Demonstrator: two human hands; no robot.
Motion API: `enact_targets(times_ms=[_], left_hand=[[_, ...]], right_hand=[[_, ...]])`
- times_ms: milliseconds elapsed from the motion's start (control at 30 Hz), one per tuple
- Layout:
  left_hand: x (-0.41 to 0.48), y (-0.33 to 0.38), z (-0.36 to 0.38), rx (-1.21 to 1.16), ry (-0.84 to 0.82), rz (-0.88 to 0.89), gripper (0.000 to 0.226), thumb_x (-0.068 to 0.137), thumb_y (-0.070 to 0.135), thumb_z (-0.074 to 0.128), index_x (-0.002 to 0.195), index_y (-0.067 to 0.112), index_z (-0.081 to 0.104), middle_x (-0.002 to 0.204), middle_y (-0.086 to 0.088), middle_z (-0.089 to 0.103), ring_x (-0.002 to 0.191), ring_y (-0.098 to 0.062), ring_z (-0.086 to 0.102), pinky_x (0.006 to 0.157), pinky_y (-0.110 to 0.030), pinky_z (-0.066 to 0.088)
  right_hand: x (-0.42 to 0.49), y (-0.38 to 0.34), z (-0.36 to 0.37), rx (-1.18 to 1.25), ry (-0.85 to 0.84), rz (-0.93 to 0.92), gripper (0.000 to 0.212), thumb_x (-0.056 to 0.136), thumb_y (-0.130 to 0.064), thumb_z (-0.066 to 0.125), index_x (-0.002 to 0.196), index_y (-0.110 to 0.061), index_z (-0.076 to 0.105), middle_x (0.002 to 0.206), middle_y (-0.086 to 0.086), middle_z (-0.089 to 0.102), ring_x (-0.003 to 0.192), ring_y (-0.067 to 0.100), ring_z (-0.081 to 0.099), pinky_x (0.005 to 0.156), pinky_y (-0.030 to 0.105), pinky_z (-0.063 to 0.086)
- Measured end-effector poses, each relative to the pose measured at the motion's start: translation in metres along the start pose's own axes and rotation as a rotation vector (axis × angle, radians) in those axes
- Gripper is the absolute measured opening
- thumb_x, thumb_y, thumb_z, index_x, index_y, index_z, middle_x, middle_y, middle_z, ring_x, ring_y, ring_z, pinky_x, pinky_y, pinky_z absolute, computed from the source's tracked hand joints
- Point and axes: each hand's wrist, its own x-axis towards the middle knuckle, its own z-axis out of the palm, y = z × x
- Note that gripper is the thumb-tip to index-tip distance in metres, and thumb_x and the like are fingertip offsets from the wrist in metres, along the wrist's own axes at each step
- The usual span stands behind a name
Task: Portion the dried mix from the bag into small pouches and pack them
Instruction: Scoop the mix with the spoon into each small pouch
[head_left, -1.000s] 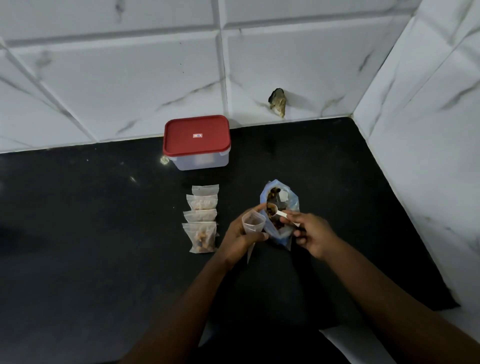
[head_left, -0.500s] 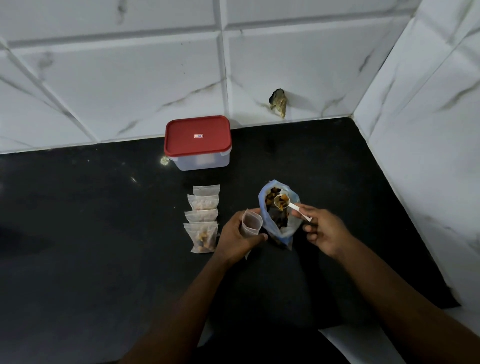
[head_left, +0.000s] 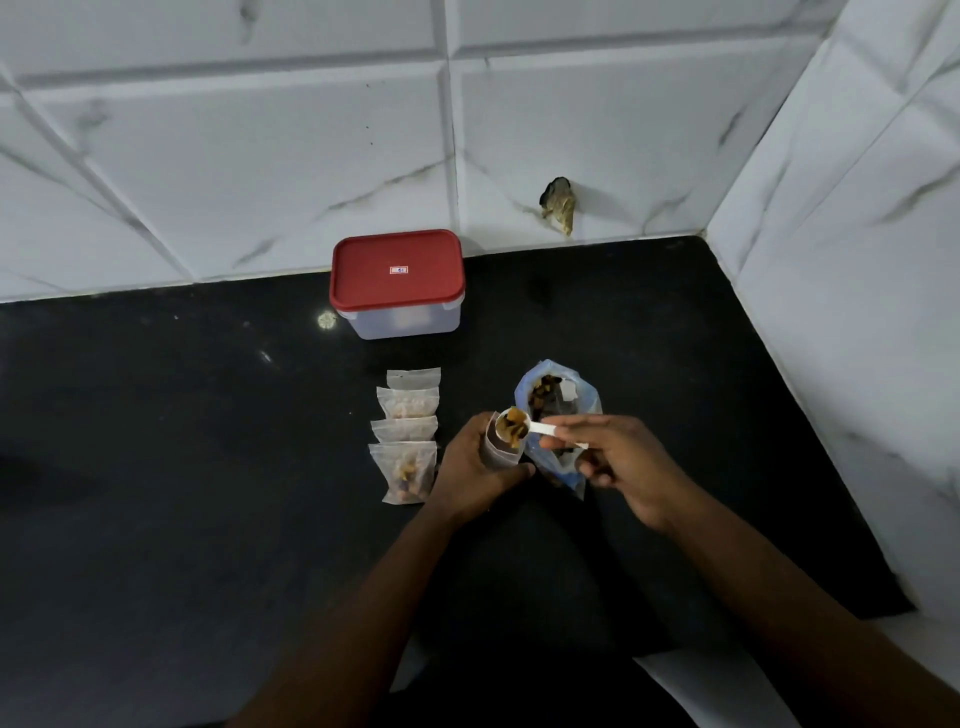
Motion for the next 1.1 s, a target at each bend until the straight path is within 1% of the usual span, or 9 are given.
enact_targets(times_ms=[133,233,300,400,567,733,867,1000,1100], left_hand=[[0.001,0.001,0.0,-0.004,-0.011,0.033,0.046,0.08,0.013,0.083,0.118,0.026,0.062,0.114,0.006,0.069,0.105,-0.003,0.066,0.093,-0.029,0.054],[-0.001,0.004,0.001,-0.032,-0.016,0.047,0.038,0.08,0.003,0.08,0.108,0.024,0.064,0.103,0.004,0.072,0.097,-0.006,0.069,0.083,-0.024,0.053],[-0.002,0.005,0.002,-0.058,-0.02,0.059,0.035,0.079,0.004,0.08,0.105,0.023,0.066,0.101,0.003,0.073,0.096,-0.01,0.071,0.083,-0.026,0.056],[-0.003,0.005,0.004,-0.071,-0.025,0.079,0.04,0.077,0.008,0.081,0.109,0.025,0.065,0.106,0.003,0.073,0.101,-0.013,0.071,0.088,-0.033,0.058],[0.0,0.006,0.005,-0.077,-0.025,0.086,0.044,0.074,0.011,0.082,0.112,0.023,0.064,0.109,-0.002,0.073,0.103,-0.018,0.071,0.092,-0.044,0.059],[0.0,0.008,0.004,-0.055,-0.035,0.071,0.048,0.071,0.021,0.079,0.116,0.029,0.065,0.114,0.003,0.072,0.109,-0.012,0.069,0.096,-0.039,0.056],[0.002,0.006,0.003,-0.029,-0.026,0.068,0.042,0.078,0.008,0.079,0.111,0.028,0.063,0.112,0.005,0.068,0.105,-0.008,0.067,0.094,-0.037,0.056],[0.001,0.006,0.0,-0.032,0.027,0.043,0.051,0.078,0.009,0.08,0.121,0.029,0.06,0.118,0.007,0.062,0.106,-0.006,0.065,0.094,-0.038,0.058],[0.005,0.011,-0.003,-0.04,0.044,0.046,0.058,0.078,0.009,0.079,0.127,0.031,0.058,0.123,0.008,0.06,0.111,-0.007,0.064,0.096,-0.039,0.058]], right_hand=[[-0.002,0.006,0.009,-0.203,0.06,-0.108,0.015,0.09,-0.024,0.073,0.103,-0.029,0.078,0.094,-0.004,0.077,0.071,0.013,0.061,0.065,0.021,0.05],[-0.003,0.012,0.012,-0.45,0.089,-0.274,0.021,0.09,-0.025,0.074,0.109,-0.033,0.077,0.102,-0.017,0.076,0.094,-0.005,0.068,0.084,0.017,0.053],[-0.006,0.015,0.014,-0.639,0.113,-0.427,0.023,0.093,-0.023,0.07,0.115,-0.03,0.076,0.103,-0.016,0.075,0.094,-0.007,0.067,0.085,0.014,0.053],[-0.006,0.025,0.013,-0.932,0.227,-0.721,0.025,0.095,-0.017,0.062,0.115,-0.024,0.074,0.109,-0.008,0.073,0.102,0.002,0.064,0.089,0.026,0.053],[-0.01,0.037,0.008,-0.971,0.313,-0.855,0.028,0.093,-0.017,0.061,0.117,-0.02,0.073,0.114,-0.008,0.072,0.104,0.001,0.056,0.087,0.016,0.044],[-0.019,0.03,0.007,-0.391,0.269,-0.563,0.025,0.093,-0.013,0.066,0.114,-0.022,0.074,0.104,-0.011,0.074,0.093,-0.004,0.068,0.077,0.015,0.055],[-0.018,0.018,-0.002,0.102,0.165,-0.17,0.021,0.093,-0.01,0.066,0.108,-0.022,0.077,0.1,0.005,0.077,0.077,0.015,0.06,0.065,0.025,0.046],[-0.01,0.018,-0.015,0.244,0.167,-0.023,0.022,0.09,-0.014,0.07,0.111,-0.015,0.076,0.089,-0.001,0.077,0.072,0.012,0.057,0.066,0.027,0.046],[0.001,0.023,-0.025,0.084,0.285,-0.051,0.018,0.089,-0.016,0.072,0.105,-0.023,0.077,0.091,0.002,0.076,0.074,0.011,0.062,0.065,0.025,0.05]])
